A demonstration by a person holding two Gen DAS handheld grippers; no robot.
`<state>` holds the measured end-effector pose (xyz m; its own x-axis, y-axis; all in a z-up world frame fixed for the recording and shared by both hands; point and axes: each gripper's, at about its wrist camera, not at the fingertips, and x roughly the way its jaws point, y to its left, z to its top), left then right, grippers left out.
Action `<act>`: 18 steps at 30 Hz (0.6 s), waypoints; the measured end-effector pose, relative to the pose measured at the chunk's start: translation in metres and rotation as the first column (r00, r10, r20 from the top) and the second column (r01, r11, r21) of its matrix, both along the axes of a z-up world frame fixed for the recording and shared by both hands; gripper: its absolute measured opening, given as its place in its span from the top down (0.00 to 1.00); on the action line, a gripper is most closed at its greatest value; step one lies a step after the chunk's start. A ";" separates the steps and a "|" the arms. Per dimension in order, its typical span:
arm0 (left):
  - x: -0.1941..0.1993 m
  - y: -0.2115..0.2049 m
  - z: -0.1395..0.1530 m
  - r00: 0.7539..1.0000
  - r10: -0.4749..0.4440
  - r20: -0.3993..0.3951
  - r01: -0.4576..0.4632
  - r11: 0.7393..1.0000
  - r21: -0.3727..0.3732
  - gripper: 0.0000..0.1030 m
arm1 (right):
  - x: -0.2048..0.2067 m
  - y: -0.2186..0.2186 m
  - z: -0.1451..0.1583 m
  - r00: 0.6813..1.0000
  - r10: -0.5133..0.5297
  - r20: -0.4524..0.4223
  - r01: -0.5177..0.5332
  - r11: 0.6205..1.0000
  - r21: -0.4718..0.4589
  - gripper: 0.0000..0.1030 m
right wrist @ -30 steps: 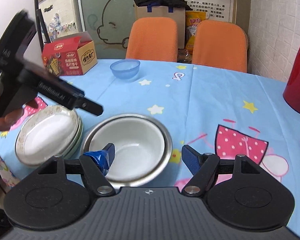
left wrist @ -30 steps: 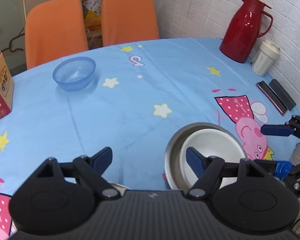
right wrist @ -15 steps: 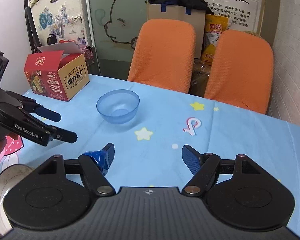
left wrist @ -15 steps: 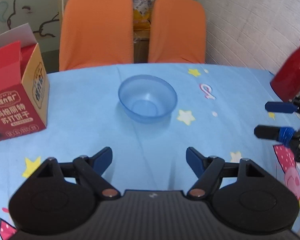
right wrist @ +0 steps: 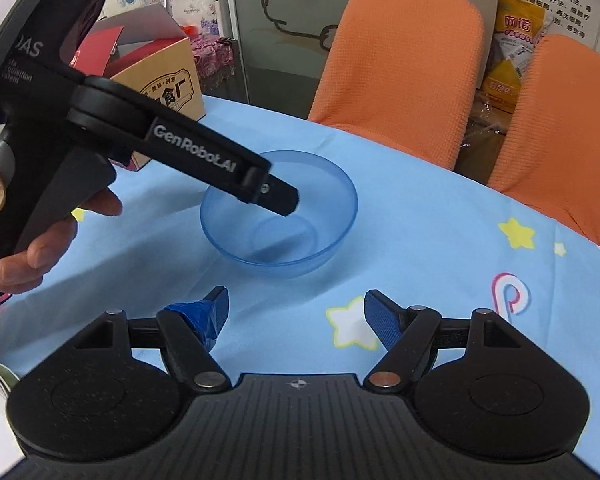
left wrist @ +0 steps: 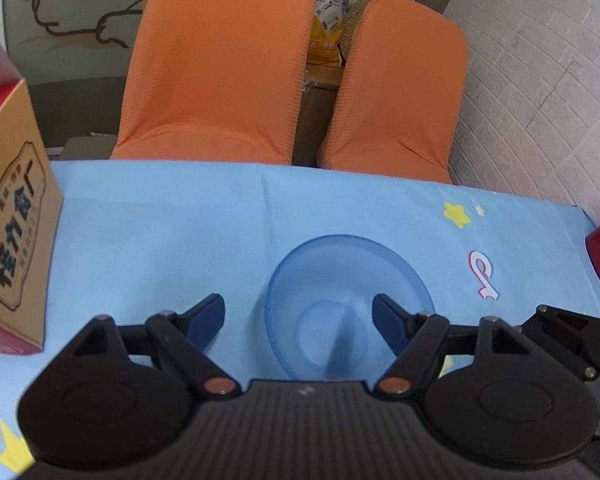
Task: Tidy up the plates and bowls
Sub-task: 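Grasp the translucent blue bowl rim with the left gripper, then lower the blue bowl into the white bowl and open the left gripper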
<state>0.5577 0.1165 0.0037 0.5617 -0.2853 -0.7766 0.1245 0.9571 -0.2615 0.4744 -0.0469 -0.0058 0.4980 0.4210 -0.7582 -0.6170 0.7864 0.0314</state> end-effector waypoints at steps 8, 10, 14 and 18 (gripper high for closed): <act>0.012 -0.010 -0.011 1.000 -0.025 0.001 0.025 1.000 -0.005 0.28 | 0.005 0.019 -0.013 0.999 0.037 0.000 -0.037 0.999 -0.009 0.41; 0.011 -0.009 -0.013 1.000 -0.031 0.004 0.031 1.000 -0.006 0.32 | 0.005 0.022 -0.015 0.999 0.045 0.009 -0.045 0.999 0.000 0.40; 0.008 -0.008 -0.012 0.999 -0.046 0.016 0.046 0.999 0.007 0.53 | 0.005 0.027 -0.017 0.995 0.060 0.077 -0.060 0.998 -0.005 0.41; 0.002 -0.005 -0.007 0.998 -0.049 0.025 0.049 0.999 0.008 0.53 | 0.003 0.024 -0.008 0.989 0.047 0.139 -0.052 0.998 0.035 0.41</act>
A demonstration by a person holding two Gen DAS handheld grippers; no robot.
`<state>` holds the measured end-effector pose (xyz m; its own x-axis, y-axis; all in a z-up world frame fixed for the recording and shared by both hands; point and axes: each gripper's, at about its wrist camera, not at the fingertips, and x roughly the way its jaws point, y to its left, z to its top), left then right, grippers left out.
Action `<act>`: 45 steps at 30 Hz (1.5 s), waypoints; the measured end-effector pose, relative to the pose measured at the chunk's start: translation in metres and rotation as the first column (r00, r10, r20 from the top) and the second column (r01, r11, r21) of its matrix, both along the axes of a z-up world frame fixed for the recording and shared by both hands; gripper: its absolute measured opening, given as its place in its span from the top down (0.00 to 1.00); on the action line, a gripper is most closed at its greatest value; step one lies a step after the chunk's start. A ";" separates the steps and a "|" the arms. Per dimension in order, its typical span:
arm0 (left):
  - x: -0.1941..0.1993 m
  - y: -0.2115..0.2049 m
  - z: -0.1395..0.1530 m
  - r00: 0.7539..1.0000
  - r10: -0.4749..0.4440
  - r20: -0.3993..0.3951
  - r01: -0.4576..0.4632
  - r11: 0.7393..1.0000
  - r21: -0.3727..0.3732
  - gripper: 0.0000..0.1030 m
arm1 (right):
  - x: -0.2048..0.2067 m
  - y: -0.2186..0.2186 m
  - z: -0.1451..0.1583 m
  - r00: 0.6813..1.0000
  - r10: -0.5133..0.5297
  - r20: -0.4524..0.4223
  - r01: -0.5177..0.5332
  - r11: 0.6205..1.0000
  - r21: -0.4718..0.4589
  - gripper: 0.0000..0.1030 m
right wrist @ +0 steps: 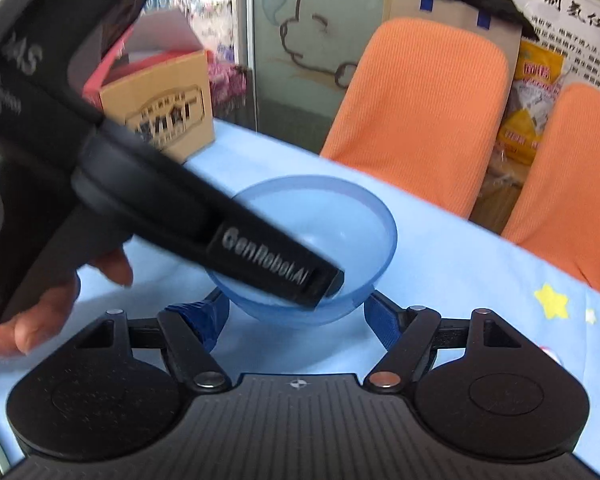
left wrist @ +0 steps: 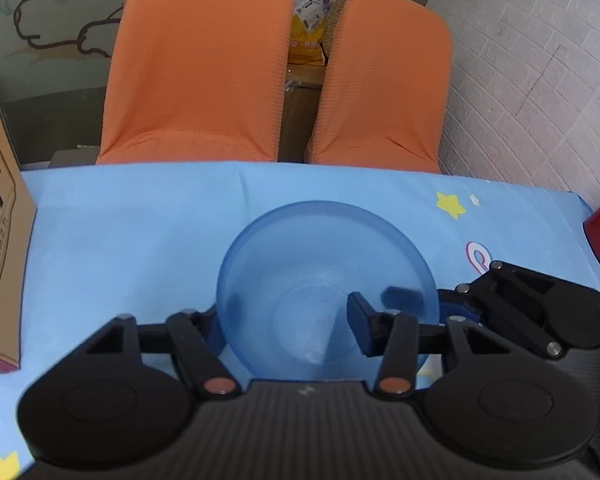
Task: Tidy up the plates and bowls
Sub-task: 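Lower the blue bowl into the white bowl and open the left gripper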
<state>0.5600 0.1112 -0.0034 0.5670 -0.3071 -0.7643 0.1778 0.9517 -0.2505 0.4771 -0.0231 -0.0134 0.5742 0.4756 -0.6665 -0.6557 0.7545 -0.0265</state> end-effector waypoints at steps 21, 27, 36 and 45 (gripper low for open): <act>-0.165 -0.099 0.086 0.980 -0.164 0.109 0.165 0.986 0.002 0.51 | -0.148 -0.080 0.079 0.991 -0.111 0.074 0.113 0.994 -0.014 0.40; -0.237 -0.147 0.066 0.961 -0.262 0.093 0.259 0.965 0.037 0.50 | -0.210 -0.117 0.062 0.976 -0.217 0.029 0.216 0.976 0.018 0.39; -0.281 -0.160 0.039 0.950 -0.304 0.070 0.303 0.952 0.034 0.50 | -0.264 -0.124 0.034 0.951 -0.309 0.018 0.308 0.951 0.035 0.39; -0.278 -0.147 0.023 0.950 -0.311 0.032 0.311 0.950 0.022 0.46 | -0.286 -0.122 0.011 0.943 -0.331 0.035 0.329 0.943 0.058 0.40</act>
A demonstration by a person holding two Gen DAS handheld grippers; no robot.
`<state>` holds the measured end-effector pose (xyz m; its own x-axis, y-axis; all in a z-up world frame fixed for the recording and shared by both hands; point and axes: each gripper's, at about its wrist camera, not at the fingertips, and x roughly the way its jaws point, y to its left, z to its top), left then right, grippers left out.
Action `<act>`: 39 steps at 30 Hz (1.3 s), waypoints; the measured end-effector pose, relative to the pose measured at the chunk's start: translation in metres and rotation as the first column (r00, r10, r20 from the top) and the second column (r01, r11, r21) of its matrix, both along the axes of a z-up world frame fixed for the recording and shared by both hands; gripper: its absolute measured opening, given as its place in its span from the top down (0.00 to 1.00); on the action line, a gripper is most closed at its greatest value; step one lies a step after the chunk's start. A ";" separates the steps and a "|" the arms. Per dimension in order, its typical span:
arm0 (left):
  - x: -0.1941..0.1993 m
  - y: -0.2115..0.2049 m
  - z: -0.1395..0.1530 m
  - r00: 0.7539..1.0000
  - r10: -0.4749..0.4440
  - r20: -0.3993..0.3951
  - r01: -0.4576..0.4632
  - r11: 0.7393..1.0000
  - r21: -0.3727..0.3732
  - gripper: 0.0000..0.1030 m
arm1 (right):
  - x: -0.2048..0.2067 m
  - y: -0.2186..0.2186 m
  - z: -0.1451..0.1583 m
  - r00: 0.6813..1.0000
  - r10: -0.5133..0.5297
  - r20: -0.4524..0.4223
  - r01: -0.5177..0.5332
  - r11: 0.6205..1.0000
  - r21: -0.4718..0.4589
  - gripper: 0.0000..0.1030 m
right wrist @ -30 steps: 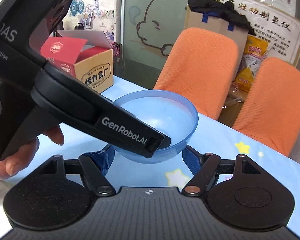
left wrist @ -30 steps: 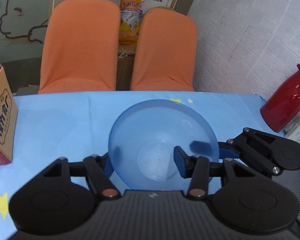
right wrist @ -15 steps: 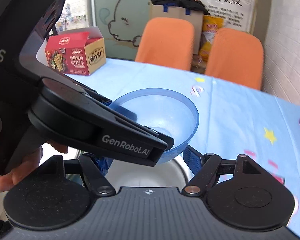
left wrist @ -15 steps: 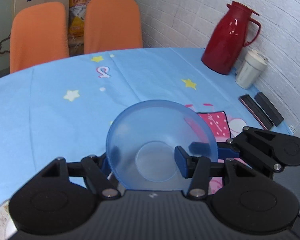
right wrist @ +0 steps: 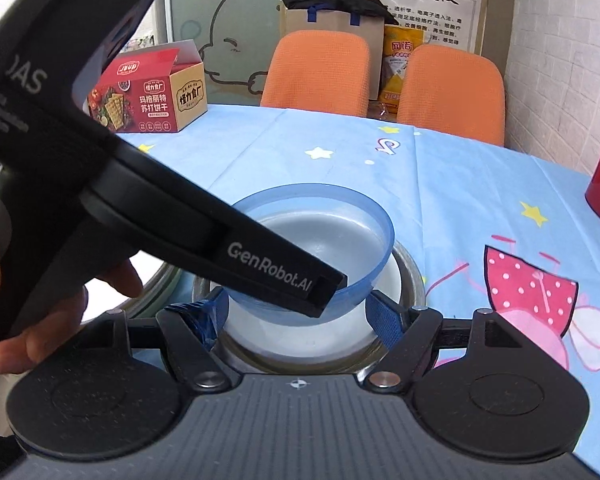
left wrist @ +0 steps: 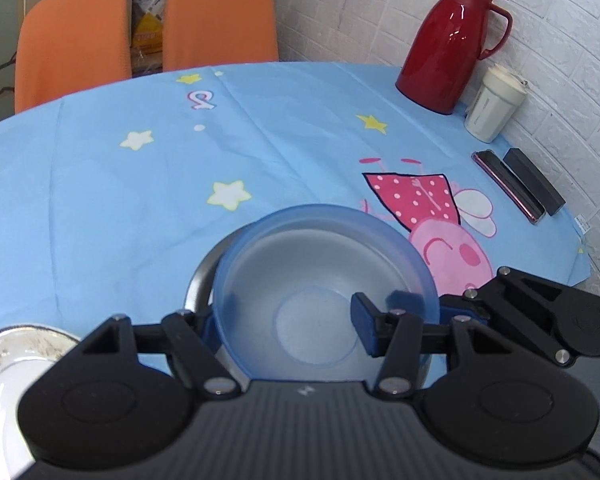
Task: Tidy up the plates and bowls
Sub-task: 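Lower the blue bowl into the white bowl and open the left gripper, then grasp the steel bowl rim with the left gripper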
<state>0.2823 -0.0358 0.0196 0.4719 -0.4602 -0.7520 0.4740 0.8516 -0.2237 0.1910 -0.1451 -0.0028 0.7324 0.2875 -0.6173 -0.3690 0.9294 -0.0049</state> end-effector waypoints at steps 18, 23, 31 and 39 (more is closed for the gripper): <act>-0.002 0.026 0.027 0.996 0.084 0.038 -0.080 0.992 -0.102 0.06 | -0.031 -0.043 0.013 0.994 -0.109 0.010 0.107 0.986 0.125 0.40; -0.012 0.027 0.029 0.985 0.147 0.095 -0.144 0.989 -0.036 0.05 | -0.028 -0.053 0.010 0.988 -0.152 0.006 0.149 0.973 0.178 0.40; -0.002 0.031 0.019 0.983 0.172 0.071 -0.173 0.985 0.005 0.03 | -0.016 -0.062 -0.002 0.979 -0.206 -0.011 0.203 0.955 0.216 0.39; 0.029 0.023 -0.008 0.995 0.104 -0.014 -0.102 0.991 0.089 0.03 | 0.010 -0.057 -0.015 0.975 -0.211 -0.073 0.221 0.954 0.200 0.39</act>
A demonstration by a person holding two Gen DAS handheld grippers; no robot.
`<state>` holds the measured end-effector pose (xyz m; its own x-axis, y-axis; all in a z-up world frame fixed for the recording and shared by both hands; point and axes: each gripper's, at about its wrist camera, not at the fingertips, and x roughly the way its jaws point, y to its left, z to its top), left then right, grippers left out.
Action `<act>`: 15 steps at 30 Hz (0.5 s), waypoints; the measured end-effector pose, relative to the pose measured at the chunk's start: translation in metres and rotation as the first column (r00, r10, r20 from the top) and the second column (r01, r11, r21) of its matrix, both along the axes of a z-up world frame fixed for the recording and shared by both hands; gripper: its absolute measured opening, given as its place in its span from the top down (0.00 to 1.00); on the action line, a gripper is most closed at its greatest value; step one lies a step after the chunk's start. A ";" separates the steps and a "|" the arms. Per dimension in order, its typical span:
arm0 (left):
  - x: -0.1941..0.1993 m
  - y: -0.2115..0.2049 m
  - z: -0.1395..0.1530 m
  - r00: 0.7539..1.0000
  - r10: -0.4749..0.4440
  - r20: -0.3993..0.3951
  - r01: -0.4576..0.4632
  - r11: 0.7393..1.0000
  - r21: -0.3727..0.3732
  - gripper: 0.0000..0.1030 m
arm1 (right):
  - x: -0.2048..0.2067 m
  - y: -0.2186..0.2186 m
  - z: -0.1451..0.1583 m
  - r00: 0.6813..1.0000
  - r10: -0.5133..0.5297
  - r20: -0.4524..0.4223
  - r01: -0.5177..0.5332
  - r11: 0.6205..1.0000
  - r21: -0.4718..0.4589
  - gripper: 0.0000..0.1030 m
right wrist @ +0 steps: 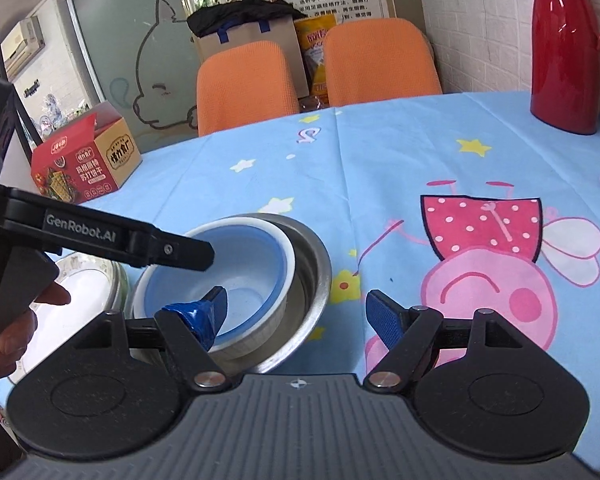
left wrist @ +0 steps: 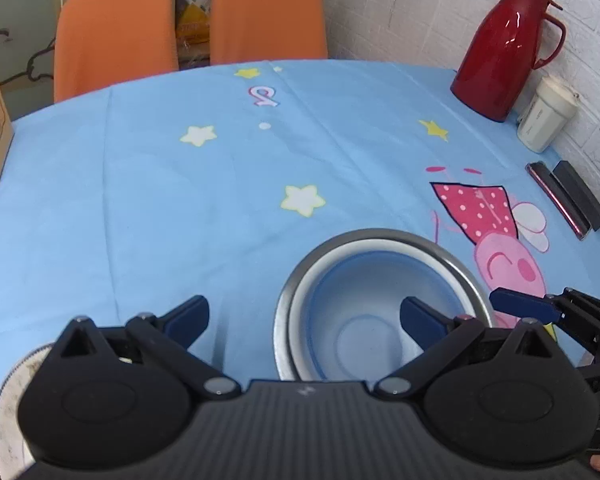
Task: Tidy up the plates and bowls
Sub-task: 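Grasp the steel bowl rim with the left gripper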
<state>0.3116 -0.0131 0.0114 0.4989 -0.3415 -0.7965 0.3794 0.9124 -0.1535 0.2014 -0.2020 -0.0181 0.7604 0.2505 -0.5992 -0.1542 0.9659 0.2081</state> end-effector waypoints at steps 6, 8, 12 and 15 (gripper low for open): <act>0.012 -0.002 -0.008 1.000 -0.025 -0.008 0.025 0.999 0.041 0.03 | 0.018 0.007 -0.010 0.999 0.004 -0.048 -0.005 1.000 -0.014 0.39; 0.014 -0.003 -0.010 0.999 -0.033 -0.012 0.033 0.999 0.041 0.03 | 0.021 0.009 -0.013 0.998 0.004 -0.059 -0.005 1.000 -0.021 0.39; 0.018 -0.009 -0.014 0.998 -0.056 -0.012 0.056 0.996 0.064 0.03 | 0.027 0.011 -0.017 0.997 -0.002 -0.081 0.001 1.000 -0.017 0.39; 0.021 -0.014 -0.017 0.997 -0.074 -0.014 0.075 0.994 0.079 0.03 | 0.027 0.017 -0.018 0.997 -0.003 -0.079 0.000 0.999 -0.038 0.38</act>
<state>0.3321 -0.0272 -0.0051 0.4653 -0.3130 -0.8280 0.4452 0.8912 -0.0867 0.2289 -0.1851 -0.0357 0.7104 0.2252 -0.6668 -0.1373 0.9736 0.1826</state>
